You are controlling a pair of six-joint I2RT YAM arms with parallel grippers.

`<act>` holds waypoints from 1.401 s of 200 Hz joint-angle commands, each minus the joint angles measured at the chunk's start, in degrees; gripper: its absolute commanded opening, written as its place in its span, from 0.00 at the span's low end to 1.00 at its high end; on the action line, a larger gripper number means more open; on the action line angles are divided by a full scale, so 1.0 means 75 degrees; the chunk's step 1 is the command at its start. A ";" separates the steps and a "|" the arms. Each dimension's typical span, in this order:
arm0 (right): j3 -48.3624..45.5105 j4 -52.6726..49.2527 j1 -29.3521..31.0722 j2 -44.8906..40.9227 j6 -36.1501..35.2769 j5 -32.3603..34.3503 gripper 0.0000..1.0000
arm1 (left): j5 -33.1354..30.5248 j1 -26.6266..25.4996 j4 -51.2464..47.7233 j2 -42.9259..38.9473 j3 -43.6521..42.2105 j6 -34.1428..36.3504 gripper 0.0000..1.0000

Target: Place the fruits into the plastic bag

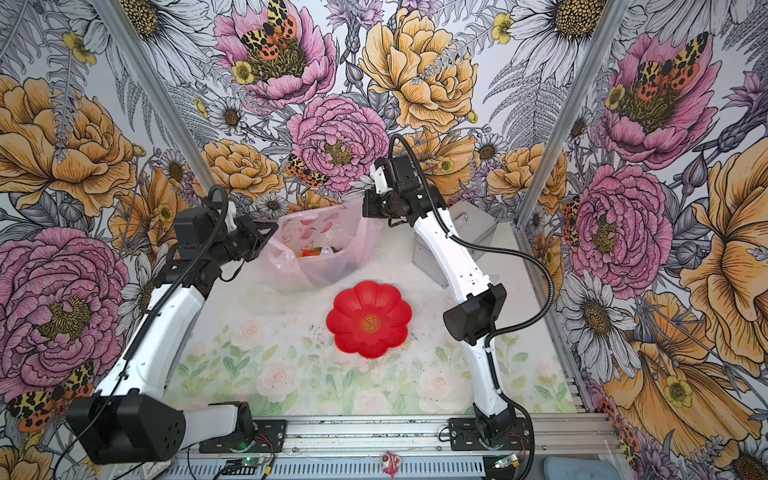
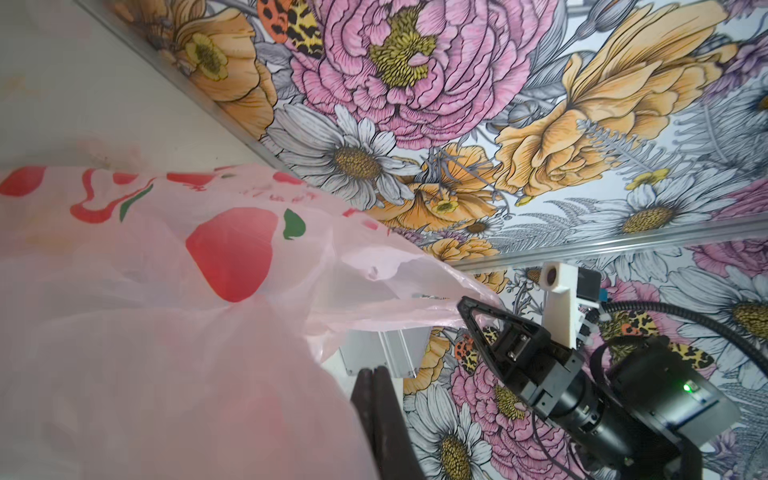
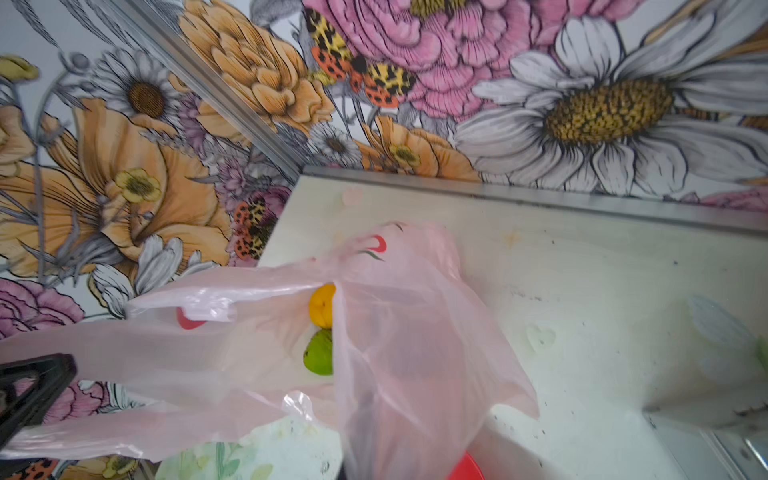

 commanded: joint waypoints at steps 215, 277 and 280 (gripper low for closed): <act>-0.1595 0.1682 -0.0363 -0.1829 0.0687 -0.0786 0.00 | 0.0439 -0.2338 0.0247 0.4467 0.5148 -0.0460 0.00; -0.2228 0.1685 -0.0363 -0.1798 0.0895 -0.1174 0.00 | 0.0453 -0.2286 0.0261 0.4280 0.4723 -0.0422 0.11; -0.2221 0.1684 -0.0363 -0.1798 0.0901 -0.1201 0.01 | 0.0457 -0.2286 0.0246 0.4271 0.4718 -0.0422 0.15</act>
